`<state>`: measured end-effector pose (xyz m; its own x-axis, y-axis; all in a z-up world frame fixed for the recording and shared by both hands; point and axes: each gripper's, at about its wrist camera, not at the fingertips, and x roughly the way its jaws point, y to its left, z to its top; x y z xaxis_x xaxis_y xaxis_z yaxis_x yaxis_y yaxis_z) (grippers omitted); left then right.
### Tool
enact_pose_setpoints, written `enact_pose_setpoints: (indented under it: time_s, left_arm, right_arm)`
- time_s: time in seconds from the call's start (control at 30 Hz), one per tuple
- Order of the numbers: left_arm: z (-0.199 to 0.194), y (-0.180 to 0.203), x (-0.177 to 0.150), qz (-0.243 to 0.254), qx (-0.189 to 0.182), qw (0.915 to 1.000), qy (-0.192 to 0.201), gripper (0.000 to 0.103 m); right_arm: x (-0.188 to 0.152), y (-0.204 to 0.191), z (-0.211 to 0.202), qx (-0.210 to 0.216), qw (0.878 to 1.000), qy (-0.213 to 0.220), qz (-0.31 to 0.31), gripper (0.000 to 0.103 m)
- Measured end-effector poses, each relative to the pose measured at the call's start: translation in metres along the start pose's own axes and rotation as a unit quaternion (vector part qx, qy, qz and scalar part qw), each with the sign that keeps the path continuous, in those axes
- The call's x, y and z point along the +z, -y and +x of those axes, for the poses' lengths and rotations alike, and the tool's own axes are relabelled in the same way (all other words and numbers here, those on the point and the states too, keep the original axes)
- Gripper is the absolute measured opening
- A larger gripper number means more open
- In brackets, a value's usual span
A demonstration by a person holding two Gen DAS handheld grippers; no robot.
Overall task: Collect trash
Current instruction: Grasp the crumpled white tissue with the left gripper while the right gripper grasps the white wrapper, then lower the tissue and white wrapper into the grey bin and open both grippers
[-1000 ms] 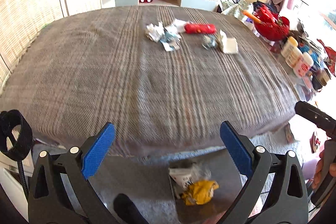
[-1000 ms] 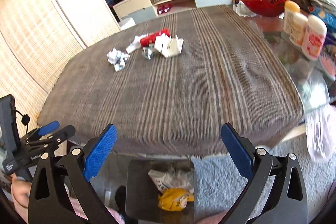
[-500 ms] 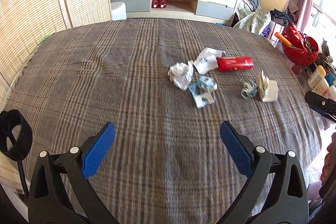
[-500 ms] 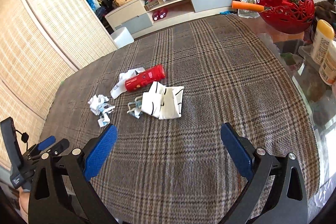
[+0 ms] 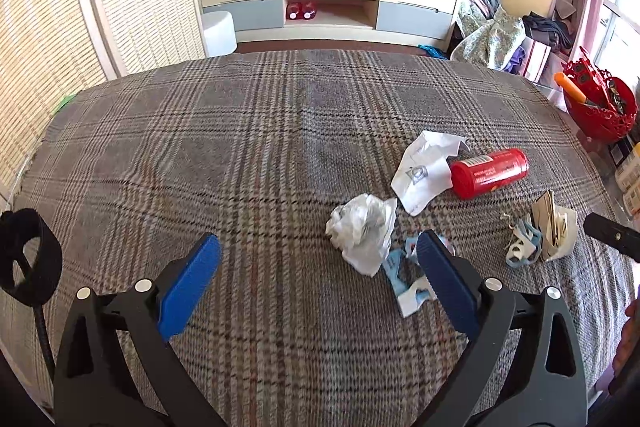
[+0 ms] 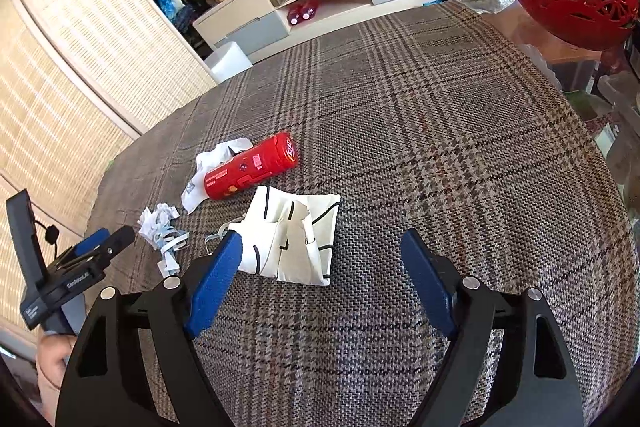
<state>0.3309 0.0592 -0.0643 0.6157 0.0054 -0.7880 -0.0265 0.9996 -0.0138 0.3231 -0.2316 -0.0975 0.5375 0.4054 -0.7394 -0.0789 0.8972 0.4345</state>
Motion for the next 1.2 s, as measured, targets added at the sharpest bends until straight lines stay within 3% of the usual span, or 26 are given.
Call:
enact_pose_setpoints:
  time_s: [0.13, 0.27, 0.4, 0.5, 0.57, 0.67, 0.93, 1.2]
  left_arm:
    - [0.014, 0.004, 0.006, 0.001, -0.007, 0.9999, -0.013, 0.08]
    - [0.029, 0.008, 0.009, 0.002, -0.012, 0.9996, -0.026, 0.071]
    - [0.045, 0.014, 0.008, 0.009, -0.015, 0.999, -0.041, 0.067]
    - [0.051, 0.016, 0.007, 0.012, -0.019, 0.9986, -0.047, 0.05]
    - [0.05, 0.015, 0.006, 0.014, -0.014, 0.9989, -0.042, 0.035]
    - [0.042, 0.01, 0.005, 0.009, -0.018, 0.9991, -0.038, 0.03]
    - [-0.006, 0.005, -0.001, 0.017, 0.0, 0.9997, -0.017, 0.03]
    - [-0.08, 0.018, -0.041, 0.024, -0.01, 0.9996, 0.012, 0.03]
  right_arm:
    - [0.0, -0.004, 0.006, 0.002, 1.0, -0.009, -0.011, 0.055]
    - [0.0, -0.014, 0.016, 0.002, 0.999, -0.021, -0.031, 0.044]
    - [-0.002, -0.018, 0.03, 0.001, 0.999, -0.033, -0.034, 0.042]
    - [-0.006, -0.022, 0.038, 0.002, 0.998, -0.039, -0.043, 0.025]
    - [-0.006, -0.025, 0.037, 0.004, 0.998, -0.037, -0.049, 0.023]
    - [-0.006, -0.025, 0.031, 0.011, 0.998, -0.032, -0.046, 0.02]
    - [-0.015, -0.026, -0.021, -0.003, 0.998, -0.005, -0.058, 0.02]
    - [-0.052, -0.036, -0.071, -0.001, 0.998, 0.01, -0.066, 0.02]
